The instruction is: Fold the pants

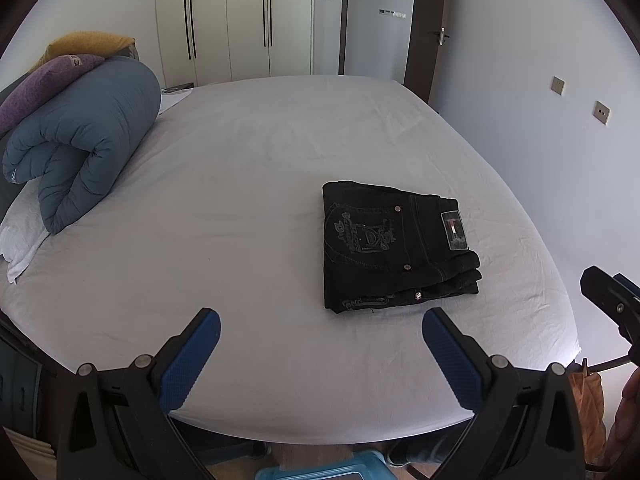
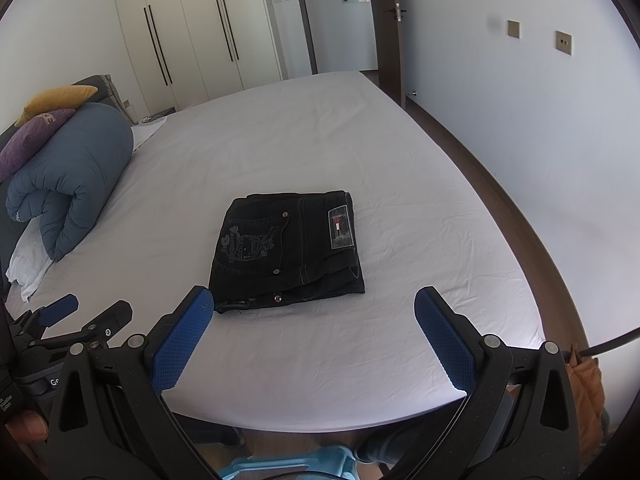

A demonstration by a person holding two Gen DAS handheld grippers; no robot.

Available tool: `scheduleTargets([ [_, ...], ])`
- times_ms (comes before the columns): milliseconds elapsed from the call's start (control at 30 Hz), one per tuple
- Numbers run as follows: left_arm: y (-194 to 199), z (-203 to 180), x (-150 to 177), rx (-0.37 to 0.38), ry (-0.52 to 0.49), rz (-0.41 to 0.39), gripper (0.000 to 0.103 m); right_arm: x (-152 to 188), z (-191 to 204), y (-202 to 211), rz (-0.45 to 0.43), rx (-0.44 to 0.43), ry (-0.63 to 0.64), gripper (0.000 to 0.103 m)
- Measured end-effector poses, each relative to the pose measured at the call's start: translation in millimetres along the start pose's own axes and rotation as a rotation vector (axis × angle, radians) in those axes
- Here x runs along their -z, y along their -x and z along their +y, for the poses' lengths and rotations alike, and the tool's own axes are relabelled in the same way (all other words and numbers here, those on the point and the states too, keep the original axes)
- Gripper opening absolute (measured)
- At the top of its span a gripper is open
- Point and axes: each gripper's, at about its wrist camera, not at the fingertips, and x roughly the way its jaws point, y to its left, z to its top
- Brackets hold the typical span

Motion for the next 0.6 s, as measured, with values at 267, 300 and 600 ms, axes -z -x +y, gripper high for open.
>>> scheduleTargets([
  [267, -1, 2, 2, 0.0, 0.009, 0.007, 0.103, 3, 1, 0, 0.006, -0.002, -0.002, 0.103],
  [300, -2, 2, 1, -0.002, 0.007, 0.006, 0.103, 2, 1, -1, 0.006, -0.002, -0.002, 0.103],
  [600, 0, -2, 2, -0.011, -0.019, -0.011, 0.103, 11, -1, -2, 0.024, -0.007, -0.013, 0.103],
])
